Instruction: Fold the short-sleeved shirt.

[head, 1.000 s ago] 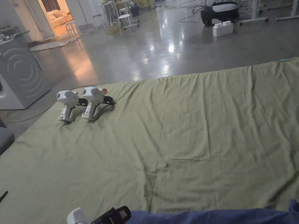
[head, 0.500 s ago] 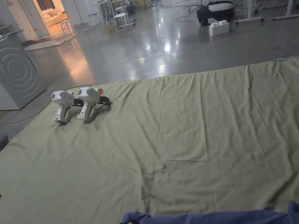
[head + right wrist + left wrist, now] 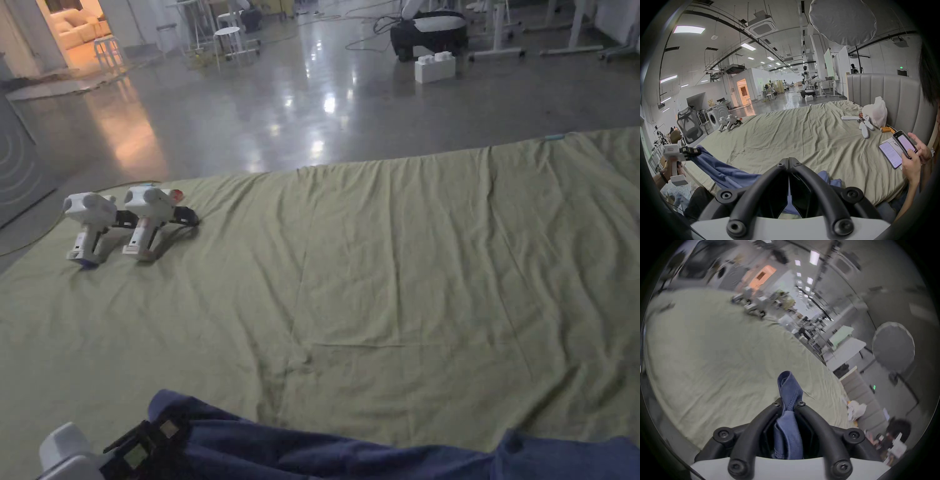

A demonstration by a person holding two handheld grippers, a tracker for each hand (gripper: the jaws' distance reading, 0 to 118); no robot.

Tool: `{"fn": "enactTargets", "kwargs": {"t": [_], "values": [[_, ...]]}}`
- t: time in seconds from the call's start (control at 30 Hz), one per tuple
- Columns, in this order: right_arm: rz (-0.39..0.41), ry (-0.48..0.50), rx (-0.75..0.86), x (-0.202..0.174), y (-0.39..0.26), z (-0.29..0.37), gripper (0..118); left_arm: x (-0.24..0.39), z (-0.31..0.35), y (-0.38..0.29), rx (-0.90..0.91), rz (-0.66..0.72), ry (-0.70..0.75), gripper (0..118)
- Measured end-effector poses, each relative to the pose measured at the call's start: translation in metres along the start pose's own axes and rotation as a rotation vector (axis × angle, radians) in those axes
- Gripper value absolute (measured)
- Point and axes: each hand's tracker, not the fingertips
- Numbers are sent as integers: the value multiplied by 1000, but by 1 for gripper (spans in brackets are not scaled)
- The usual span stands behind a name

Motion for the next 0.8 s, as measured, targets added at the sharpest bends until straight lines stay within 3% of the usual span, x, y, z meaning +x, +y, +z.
{"fn": "enactTargets", "kwargs": {"t": [0.27,0.43,0.5,0.57,0.6,0.73,0.8], "values": [[3,-1,8,-6,4,17,0,151,-92,-117,-225,-357,-140,7],[0,-69,10,12,-4,41,0,186,-158,-190,-406,-516,-44,10],[-26,-112,-6,22,-9,47,0,187,-170,-206,-445,-570,-4,40],[-72,-126,-19,33,-14,50,0,185,-175,-207,-509,-556,-41,79],[-97,-134,-19,37,-16,52,0,185,-173,-203,-506,-528,-71,81],[-122,-152,-5,45,-21,59,0,173,-142,-163,-341,-352,-113,78],[-120,-164,-8,46,-21,59,0,160,-136,-147,-307,-223,-80,54]]}}
